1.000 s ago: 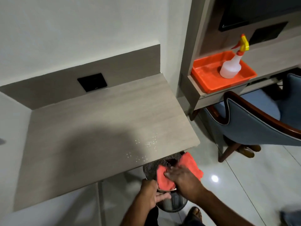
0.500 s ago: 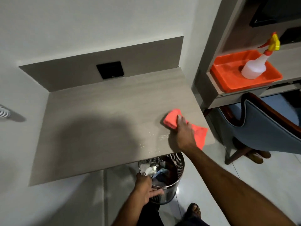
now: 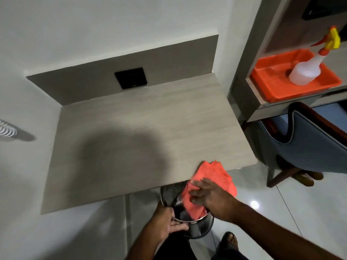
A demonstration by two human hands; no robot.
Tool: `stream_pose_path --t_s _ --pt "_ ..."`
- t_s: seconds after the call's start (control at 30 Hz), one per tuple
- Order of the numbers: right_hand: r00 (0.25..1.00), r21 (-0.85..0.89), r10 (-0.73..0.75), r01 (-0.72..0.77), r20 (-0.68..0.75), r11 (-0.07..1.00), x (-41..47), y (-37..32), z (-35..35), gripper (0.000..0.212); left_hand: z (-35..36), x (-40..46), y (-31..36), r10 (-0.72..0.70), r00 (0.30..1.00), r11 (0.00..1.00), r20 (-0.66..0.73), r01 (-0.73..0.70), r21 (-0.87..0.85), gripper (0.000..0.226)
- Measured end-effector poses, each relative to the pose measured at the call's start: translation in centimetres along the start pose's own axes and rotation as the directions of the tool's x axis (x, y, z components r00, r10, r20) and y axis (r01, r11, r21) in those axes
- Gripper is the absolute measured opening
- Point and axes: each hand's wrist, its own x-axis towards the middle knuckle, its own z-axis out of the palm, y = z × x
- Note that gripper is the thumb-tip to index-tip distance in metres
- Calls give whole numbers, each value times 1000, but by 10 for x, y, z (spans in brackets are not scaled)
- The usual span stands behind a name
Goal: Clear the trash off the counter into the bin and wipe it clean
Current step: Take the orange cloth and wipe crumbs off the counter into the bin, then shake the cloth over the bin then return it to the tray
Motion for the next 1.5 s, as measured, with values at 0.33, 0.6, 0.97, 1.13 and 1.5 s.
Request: stream_pose_path --t_s 0.33,0.6,0.97,1.13,1.5 --pt "720 563 686 -527 -102 637 -78 42 119 54 93 111 -55 -48 999 989 22 45 143 20" --pt "541 611 836 -696 98 378 -94 102 317 59 162 291 -151 -114 993 954 -34 119 274 47" --pt "446 534 872 -797 204 282 -98 111 439 61 193 383 -211 -218 976 915 2 203 349 48" --pt "456 668 878 -701 148 251 -99 100 411 65 200 347 -186 -241 964 779 -110 259 571 42" --pt "242 696 927 -612 -286 374 -161 42 176 66 302 105 -21 97 950 684 298 -282 673 13"
